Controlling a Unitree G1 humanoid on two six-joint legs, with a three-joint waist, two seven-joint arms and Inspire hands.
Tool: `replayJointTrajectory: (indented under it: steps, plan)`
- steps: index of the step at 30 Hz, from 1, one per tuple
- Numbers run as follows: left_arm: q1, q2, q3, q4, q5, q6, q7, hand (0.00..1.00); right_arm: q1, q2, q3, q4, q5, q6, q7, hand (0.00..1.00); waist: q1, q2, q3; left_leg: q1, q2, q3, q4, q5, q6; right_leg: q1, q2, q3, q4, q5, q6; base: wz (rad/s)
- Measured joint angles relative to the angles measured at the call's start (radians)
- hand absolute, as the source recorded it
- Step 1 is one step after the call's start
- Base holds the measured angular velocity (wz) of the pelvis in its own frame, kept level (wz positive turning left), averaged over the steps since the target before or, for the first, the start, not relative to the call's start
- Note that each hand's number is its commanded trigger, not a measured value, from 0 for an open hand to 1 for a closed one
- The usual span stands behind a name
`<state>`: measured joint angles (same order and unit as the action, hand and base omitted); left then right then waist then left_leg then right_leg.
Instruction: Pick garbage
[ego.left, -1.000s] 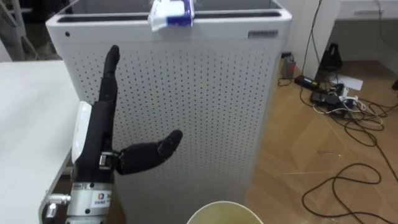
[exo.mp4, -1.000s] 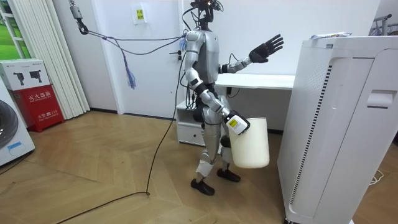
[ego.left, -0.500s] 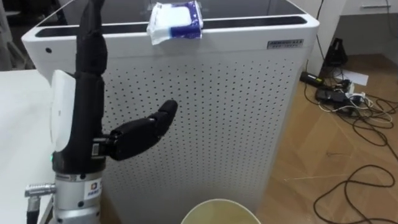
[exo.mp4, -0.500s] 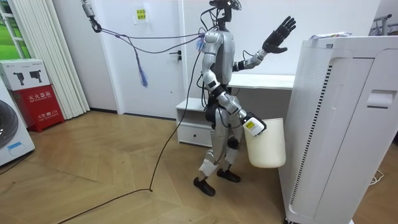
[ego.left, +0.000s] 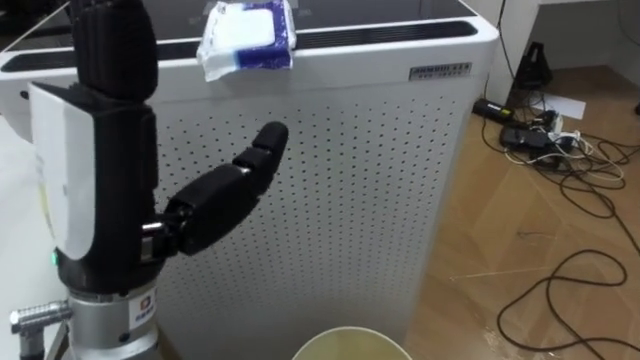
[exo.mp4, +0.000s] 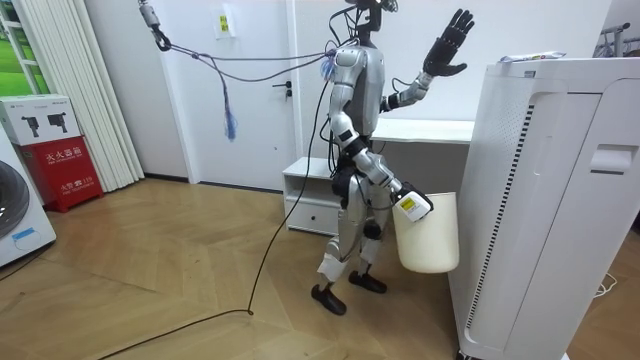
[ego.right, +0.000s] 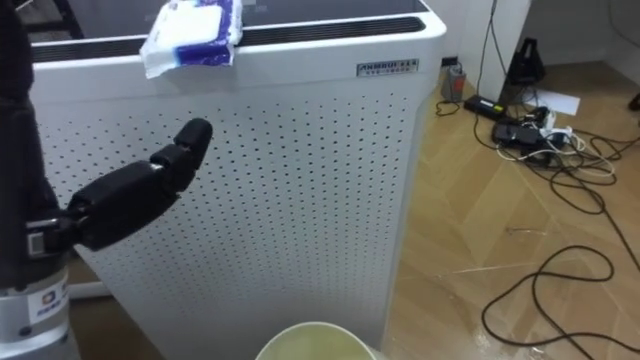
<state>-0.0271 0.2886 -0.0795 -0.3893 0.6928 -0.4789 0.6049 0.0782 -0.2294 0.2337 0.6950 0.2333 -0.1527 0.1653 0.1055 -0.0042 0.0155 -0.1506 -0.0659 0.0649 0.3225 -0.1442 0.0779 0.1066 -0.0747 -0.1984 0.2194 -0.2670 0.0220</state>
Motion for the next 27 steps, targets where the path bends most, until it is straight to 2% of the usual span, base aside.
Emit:
replayJointTrajectory:
  steps: [11, 16, 21, 27]
  plan:
    - [0.002, 0.001, -0.021, -0.003, 0.005, 0.022, -0.053, 0.0, 0.003, -0.011, -0.005, -0.03, -0.009, 0.001, 0.021, 1.0, -0.031, 0.01, -0.0051, 0.037, -0.001, -0.009, -0.018, 0.006, -0.009, 0.04, 0.005, -0.001, -0.018, 0.004, -0.006, 0.02]
    - [0.01, 0.007, -0.02, 0.001, 0.01, 0.056, -0.084, 0.0, 0.005, -0.014, -0.027, -0.051, -0.007, 0.001, 0.036, 1.0, -0.045, 0.026, -0.0057, 0.043, 0.0, -0.008, -0.018, 0.007, -0.009, 0.046, 0.006, 0.001, -0.017, 0.005, -0.008, -0.01]
    - [0.034, 0.011, -0.018, 0.001, 0.01, 0.083, -0.133, 0.0, 0.025, -0.014, -0.031, -0.075, -0.009, 0.003, 0.048, 1.0, -0.049, 0.04, -0.0084, 0.044, 0.0, -0.008, -0.019, 0.007, -0.009, 0.046, 0.006, 0.001, -0.017, 0.005, -0.008, 0.0]
    - [0.032, 0.012, 0.001, 0.001, 0.01, 0.092, -0.177, 0.0, 0.045, -0.015, -0.031, -0.087, -0.011, 0.008, 0.071, 1.0, -0.049, 0.045, -0.0102, 0.049, -0.001, -0.008, -0.023, 0.007, -0.009, 0.051, 0.006, -0.001, -0.019, 0.005, -0.008, 0.0]
